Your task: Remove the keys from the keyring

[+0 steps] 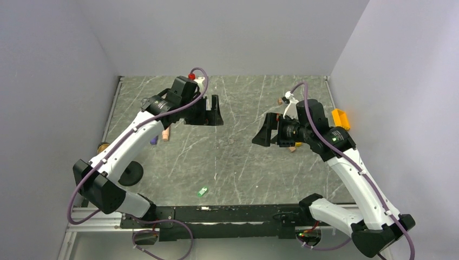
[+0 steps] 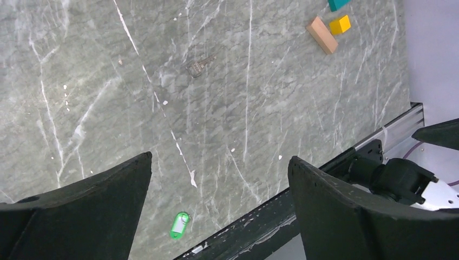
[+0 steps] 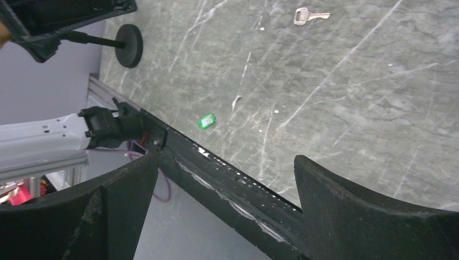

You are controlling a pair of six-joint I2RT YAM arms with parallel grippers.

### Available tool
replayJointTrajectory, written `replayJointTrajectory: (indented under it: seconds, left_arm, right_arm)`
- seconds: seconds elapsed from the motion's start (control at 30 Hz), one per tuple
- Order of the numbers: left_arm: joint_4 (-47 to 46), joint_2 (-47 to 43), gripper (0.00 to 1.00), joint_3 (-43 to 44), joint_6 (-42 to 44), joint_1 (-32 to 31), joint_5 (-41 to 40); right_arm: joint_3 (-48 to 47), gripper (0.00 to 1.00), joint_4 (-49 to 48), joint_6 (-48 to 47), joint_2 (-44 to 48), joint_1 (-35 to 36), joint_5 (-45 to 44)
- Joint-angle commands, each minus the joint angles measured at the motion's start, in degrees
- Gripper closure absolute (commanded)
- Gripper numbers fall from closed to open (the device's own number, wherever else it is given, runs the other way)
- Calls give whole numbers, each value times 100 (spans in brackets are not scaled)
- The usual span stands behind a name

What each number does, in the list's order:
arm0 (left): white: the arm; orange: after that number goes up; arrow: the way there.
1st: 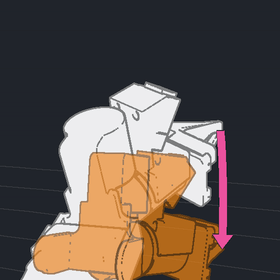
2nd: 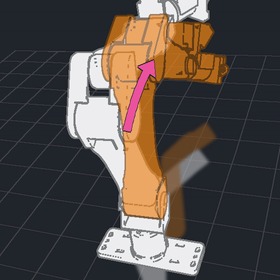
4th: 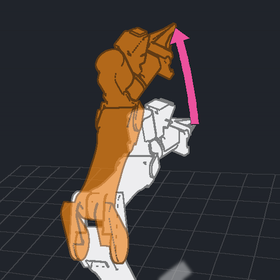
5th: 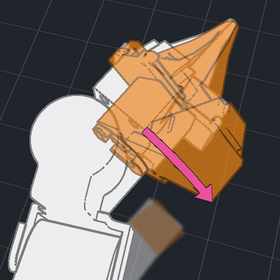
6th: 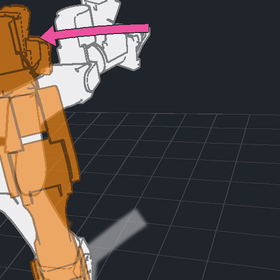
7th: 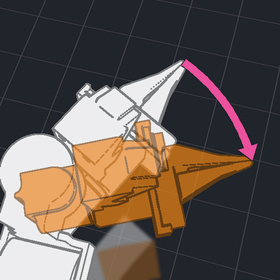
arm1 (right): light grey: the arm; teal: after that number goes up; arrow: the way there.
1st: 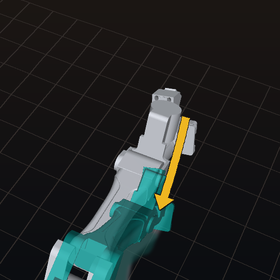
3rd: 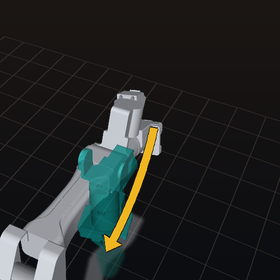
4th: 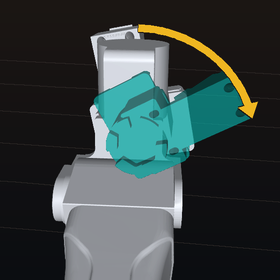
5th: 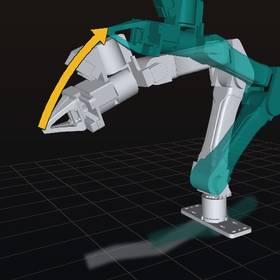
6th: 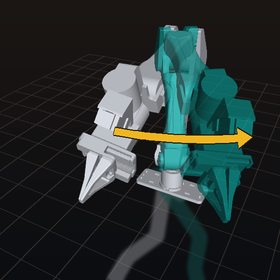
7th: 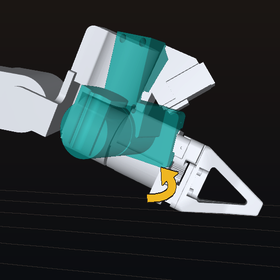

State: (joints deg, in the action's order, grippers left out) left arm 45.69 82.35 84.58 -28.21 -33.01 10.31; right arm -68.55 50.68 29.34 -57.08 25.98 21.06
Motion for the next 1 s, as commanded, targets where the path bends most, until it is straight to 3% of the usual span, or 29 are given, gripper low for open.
replayJointTrajectory:
  seconds: [0.0, 0.2, 0.33, 0.53, 0.73, 0.97]
  left_arm:
    - [-19, -226, 1, -64, 82, 19, -306]
    - [-215, -910, 1, -875, 314, 30, -1461]
    - [-1196, -1910, 1, -2231, 773, 193, -1996]
    - [-2580, -3281, 1, -4155, 1256, 1203, -2553]
    - [-3599, -3638, 1, -5202, 1436, 2238, -2897]
    - [-5836, -3452, 1, -6468, 2103, 2466, -3589]
  right_arm:
    - [152, 0, -235, -138, 173, 15, -395]
    - [324, 0, -425, -217, 252, 10, -433]
    - [422, 0, -468, -256, 272, 13, -370]
    - [263, 0, -350, -440, 152, 13, -400]
    - [292, 0, -312, -441, 224, 13, -395]
    - [403, 0, -117, -438, 459, 13, -374]
